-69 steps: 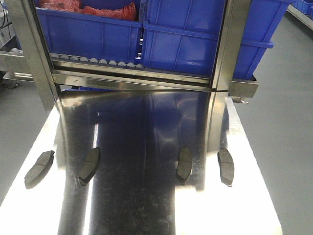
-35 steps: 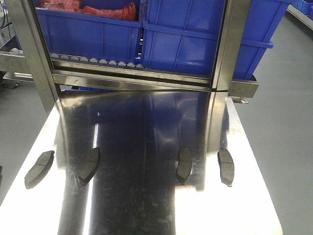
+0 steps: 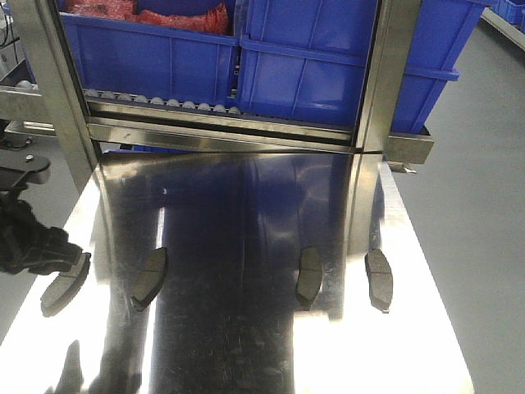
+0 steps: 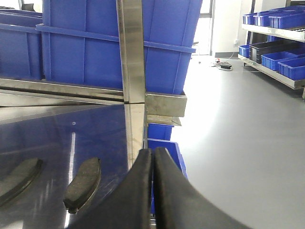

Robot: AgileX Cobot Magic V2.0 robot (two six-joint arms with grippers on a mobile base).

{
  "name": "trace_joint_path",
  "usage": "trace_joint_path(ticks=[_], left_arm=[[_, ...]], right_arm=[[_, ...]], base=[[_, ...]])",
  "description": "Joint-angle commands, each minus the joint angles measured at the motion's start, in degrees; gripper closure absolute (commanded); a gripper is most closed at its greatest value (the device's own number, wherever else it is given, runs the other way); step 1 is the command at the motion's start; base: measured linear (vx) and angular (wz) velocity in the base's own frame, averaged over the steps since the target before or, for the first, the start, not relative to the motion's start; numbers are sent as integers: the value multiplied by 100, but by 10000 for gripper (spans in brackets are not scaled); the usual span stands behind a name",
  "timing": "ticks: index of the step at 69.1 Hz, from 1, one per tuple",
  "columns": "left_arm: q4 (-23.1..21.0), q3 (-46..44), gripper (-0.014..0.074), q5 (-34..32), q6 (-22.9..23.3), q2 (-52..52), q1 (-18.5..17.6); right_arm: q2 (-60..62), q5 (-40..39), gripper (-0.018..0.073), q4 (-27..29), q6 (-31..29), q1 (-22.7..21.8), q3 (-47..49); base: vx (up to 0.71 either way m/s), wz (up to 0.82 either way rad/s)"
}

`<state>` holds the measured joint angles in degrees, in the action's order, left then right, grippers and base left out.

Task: Move and align brake pads A on conveyor
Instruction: 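Close the left gripper on the brake pad and lift it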

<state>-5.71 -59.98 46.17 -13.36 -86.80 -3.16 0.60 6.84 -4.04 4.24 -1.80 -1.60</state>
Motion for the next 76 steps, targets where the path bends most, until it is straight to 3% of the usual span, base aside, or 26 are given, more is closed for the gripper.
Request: trace_joint_path(ticks=[1,25,64,70,76], left_arm=[[-24,-441,135,-138,-18,-246,-29],[397,-1235,135,469,688,-1482,-19],[450,-1353,139,368,990,-2237,-2],[450,-1347,176,394,990,-2268,-2],[450,-1347,272,425,990,-2268,-2]], right_arm=[[74,-429,571,-48,-5,-17,-67],[74,-429,571,-48,-5,-141,-67],[74,-429,571,-48,-5,-176,-67],[74,-429,571,-48,-5,-176,-67],[74,-429,571,-48,-5,-176,-67]], base=[[0,0],[0,0],[0,0],[0,0],[0,0]])
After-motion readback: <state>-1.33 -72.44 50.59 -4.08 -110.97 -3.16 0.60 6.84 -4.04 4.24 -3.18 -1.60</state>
